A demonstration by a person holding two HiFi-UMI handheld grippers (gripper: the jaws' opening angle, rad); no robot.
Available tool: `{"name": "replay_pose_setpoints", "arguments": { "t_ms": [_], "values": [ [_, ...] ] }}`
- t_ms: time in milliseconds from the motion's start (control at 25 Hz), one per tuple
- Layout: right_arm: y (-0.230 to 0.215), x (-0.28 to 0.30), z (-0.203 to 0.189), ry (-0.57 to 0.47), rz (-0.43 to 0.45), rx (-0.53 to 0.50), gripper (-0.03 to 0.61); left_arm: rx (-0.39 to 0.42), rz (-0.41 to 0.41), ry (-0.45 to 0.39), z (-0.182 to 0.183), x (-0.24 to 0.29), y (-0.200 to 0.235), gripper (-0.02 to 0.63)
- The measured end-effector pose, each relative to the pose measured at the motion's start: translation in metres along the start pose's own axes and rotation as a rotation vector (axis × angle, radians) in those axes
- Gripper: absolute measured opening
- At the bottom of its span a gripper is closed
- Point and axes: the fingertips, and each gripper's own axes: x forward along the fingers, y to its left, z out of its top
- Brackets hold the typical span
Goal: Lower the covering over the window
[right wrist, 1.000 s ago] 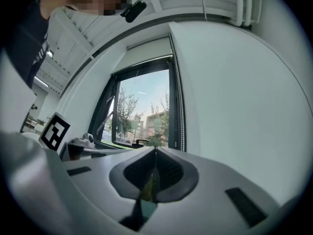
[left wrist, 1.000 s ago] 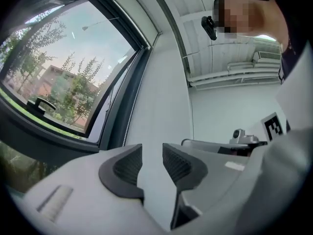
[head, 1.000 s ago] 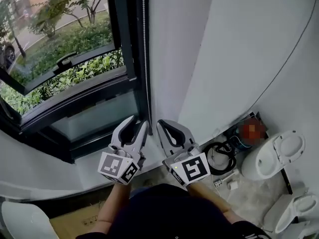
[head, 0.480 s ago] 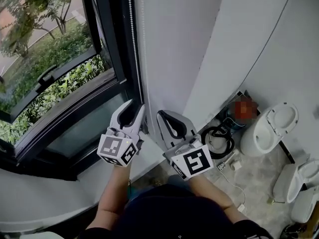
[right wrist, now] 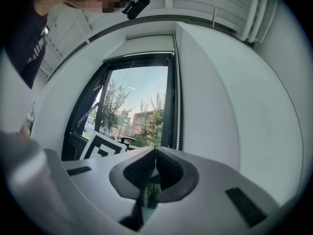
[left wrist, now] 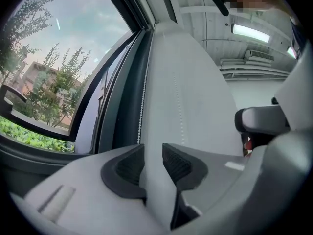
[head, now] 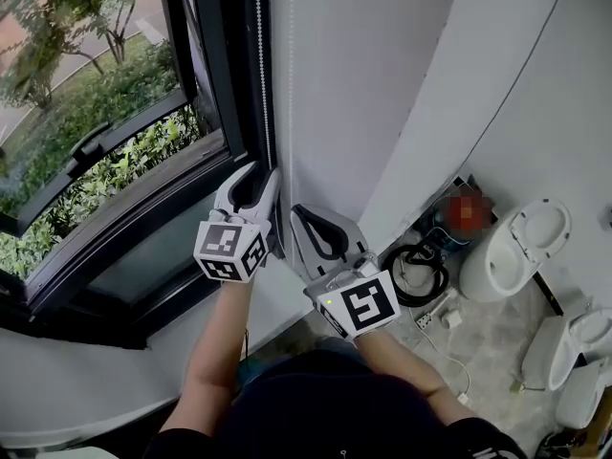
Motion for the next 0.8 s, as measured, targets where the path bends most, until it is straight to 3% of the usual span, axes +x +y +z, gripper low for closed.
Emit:
{"name": "replay_pose_setpoints", "arguments": {
  "t_ms": [320, 800],
  "values": [
    [-0.001, 0.008, 0.001, -0.007, 0.001, -0.001, 0.012, 0.013, -0.017, 0.039, -0.011, 0.021, 0.011, 0.115],
    [-0.014, 0.004, 0.001, -0.012, -0.025, 0.004, 0.012, -0.041, -0.032, 0.094, -0.025, 0.046, 0.017, 0.102]
  ]
}}
